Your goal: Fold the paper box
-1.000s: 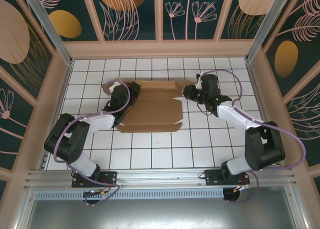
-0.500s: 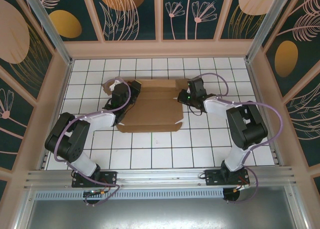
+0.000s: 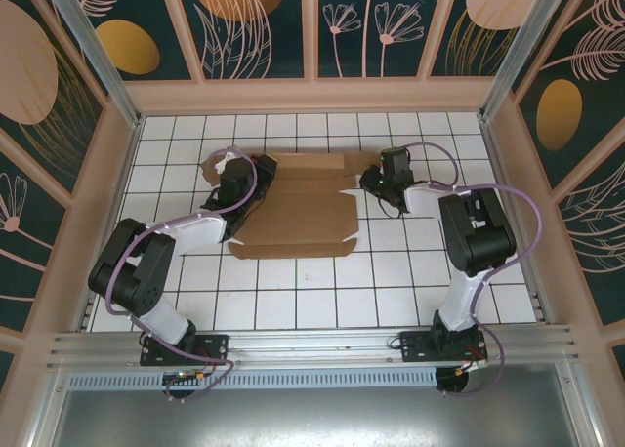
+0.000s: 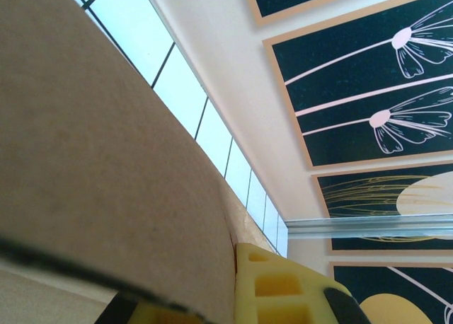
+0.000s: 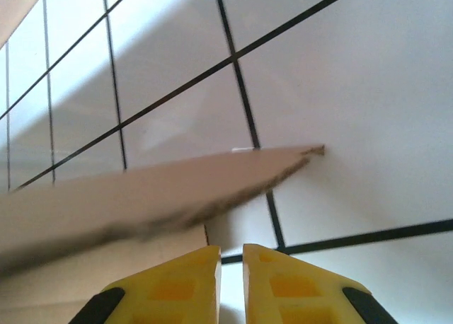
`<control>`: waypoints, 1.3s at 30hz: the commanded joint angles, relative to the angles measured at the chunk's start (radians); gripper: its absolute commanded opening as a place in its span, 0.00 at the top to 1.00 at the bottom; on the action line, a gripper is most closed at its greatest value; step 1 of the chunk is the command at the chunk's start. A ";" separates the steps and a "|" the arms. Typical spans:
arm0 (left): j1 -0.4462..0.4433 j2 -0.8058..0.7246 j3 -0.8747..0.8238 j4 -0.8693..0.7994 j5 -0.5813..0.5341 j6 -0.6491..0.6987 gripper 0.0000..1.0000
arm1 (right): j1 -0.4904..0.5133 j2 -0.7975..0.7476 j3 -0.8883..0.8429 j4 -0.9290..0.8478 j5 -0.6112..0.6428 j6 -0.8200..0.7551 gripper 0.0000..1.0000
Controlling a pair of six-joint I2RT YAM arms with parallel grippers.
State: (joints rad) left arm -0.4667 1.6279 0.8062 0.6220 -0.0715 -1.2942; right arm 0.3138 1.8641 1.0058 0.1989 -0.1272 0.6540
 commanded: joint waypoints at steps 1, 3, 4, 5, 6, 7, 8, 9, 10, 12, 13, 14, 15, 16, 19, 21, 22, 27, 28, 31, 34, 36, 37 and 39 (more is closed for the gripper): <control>0.004 0.024 0.014 -0.080 -0.007 0.050 1.00 | 0.003 0.052 0.043 0.002 0.001 0.017 0.84; 0.003 0.026 0.014 -0.079 -0.007 0.050 1.00 | 0.003 0.074 0.051 0.002 -0.003 0.021 0.85; 0.003 0.027 0.013 -0.077 -0.006 0.051 1.00 | 0.001 0.085 0.049 0.008 -0.009 0.026 0.85; 0.003 0.029 0.013 -0.077 -0.005 0.050 1.00 | 0.001 0.096 0.051 0.015 -0.027 0.030 0.85; 0.003 0.030 0.013 -0.076 -0.005 0.047 1.00 | -0.001 0.103 0.053 0.020 -0.045 0.036 0.85; 0.003 0.032 0.013 -0.075 -0.003 0.046 1.00 | 0.000 0.110 0.056 0.028 -0.065 0.041 0.86; 0.003 0.032 0.011 -0.073 -0.002 0.045 1.00 | 0.000 0.112 0.053 0.042 -0.086 0.047 0.86; 0.003 0.033 0.011 -0.070 -0.001 0.043 1.00 | 0.000 0.112 0.046 0.063 -0.106 0.055 0.86; 0.003 0.033 0.012 -0.070 0.000 0.042 1.00 | 0.000 0.109 0.038 0.086 -0.129 0.063 0.86; 0.003 0.035 0.010 -0.067 0.001 0.040 1.00 | 0.000 0.098 0.022 0.132 -0.175 0.078 0.86; 0.003 0.035 0.009 -0.066 0.001 0.038 1.00 | 0.000 0.093 0.015 0.150 -0.196 0.086 0.86; 0.003 0.035 0.009 -0.064 0.001 0.037 1.00 | 0.000 0.087 0.014 0.156 -0.207 0.093 0.85; 0.003 0.035 0.007 -0.065 -0.001 0.037 1.00 | 0.000 0.084 0.010 0.172 -0.216 0.096 0.85; 0.003 0.035 0.007 -0.062 0.000 0.035 1.00 | -0.001 0.081 0.003 0.197 -0.235 0.107 0.84; 0.003 0.036 0.006 -0.058 0.001 0.033 1.00 | 0.004 0.095 0.001 0.241 -0.286 0.142 0.84; 0.004 0.036 0.006 -0.057 0.002 0.029 1.00 | 0.010 0.110 0.002 0.273 -0.318 0.162 0.84; 0.003 0.038 0.007 -0.057 0.003 0.028 1.00 | 0.015 0.122 0.008 0.287 -0.338 0.173 0.84; 0.004 0.041 0.005 -0.057 0.007 0.024 1.00 | 0.045 0.168 0.034 0.310 -0.373 0.192 0.84; 0.003 0.041 0.004 -0.057 0.009 0.025 1.00 | 0.050 0.176 0.040 0.310 -0.374 0.193 0.84; 0.003 0.042 0.002 -0.054 0.010 0.021 1.00 | 0.061 0.204 0.051 0.305 -0.372 0.197 0.83; 0.003 0.047 0.003 -0.053 0.016 0.019 1.00 | 0.068 0.233 0.055 0.326 -0.393 0.212 0.82; 0.003 0.052 0.001 -0.049 0.019 0.014 1.00 | 0.074 0.253 0.073 0.317 -0.410 0.208 0.79; 0.003 0.054 0.001 -0.050 0.021 0.012 1.00 | 0.077 0.264 0.086 0.298 -0.417 0.197 0.77; 0.003 0.057 0.001 -0.048 0.024 0.005 1.00 | 0.082 0.280 0.109 0.246 -0.407 0.174 0.74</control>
State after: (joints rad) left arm -0.4561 1.6497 0.8082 0.6449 -0.0830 -1.3018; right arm 0.3695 2.0979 1.0828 0.5148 -0.5068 0.8509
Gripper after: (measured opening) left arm 0.059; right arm 0.256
